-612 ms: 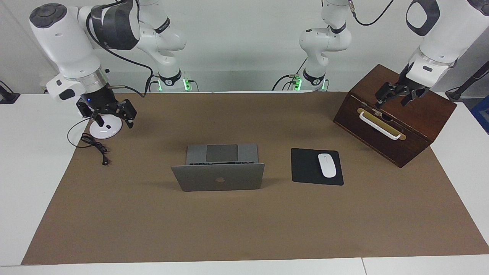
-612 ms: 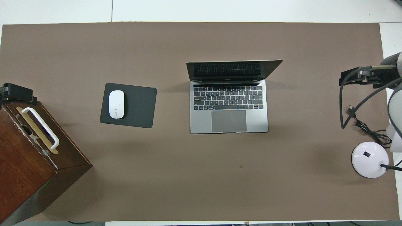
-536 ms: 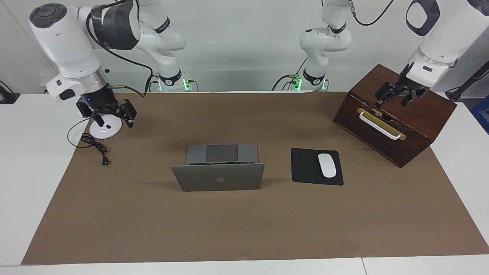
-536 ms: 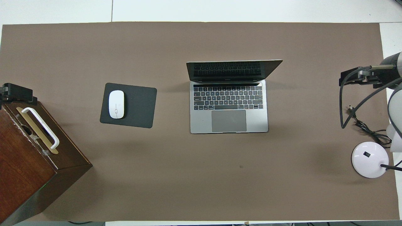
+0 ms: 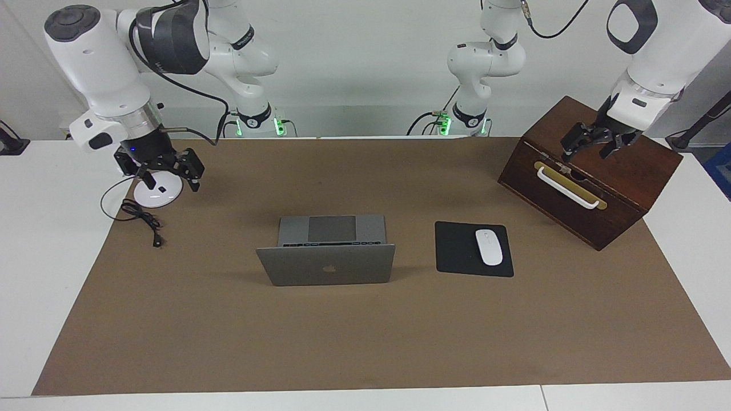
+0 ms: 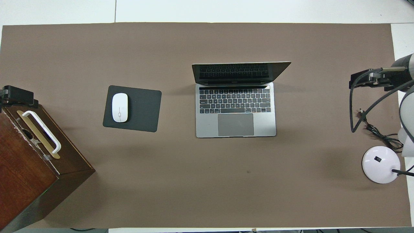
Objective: Close laptop with both arms
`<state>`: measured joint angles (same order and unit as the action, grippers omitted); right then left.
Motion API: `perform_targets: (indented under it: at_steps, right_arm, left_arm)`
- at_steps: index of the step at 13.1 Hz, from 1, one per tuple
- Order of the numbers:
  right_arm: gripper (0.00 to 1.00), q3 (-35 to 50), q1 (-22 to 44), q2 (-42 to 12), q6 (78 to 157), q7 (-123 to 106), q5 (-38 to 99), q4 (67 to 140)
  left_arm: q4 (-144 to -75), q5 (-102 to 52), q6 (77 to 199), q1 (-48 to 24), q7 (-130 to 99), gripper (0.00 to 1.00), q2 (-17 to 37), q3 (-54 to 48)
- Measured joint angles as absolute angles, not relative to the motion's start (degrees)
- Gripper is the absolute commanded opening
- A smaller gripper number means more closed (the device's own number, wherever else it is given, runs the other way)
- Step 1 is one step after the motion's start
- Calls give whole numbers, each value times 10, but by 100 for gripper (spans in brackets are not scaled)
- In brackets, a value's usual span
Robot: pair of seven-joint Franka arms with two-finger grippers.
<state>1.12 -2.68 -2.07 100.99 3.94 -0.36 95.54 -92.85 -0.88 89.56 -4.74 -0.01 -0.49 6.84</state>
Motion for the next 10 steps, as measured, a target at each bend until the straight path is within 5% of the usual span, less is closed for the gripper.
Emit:
perform_targets:
  at_steps: [10]
  right_arm:
    - [100,11,-27,-20,1011,39,-4,956]
  left_arm:
    - [-935,-9,906,-47,0,100,-7,69]
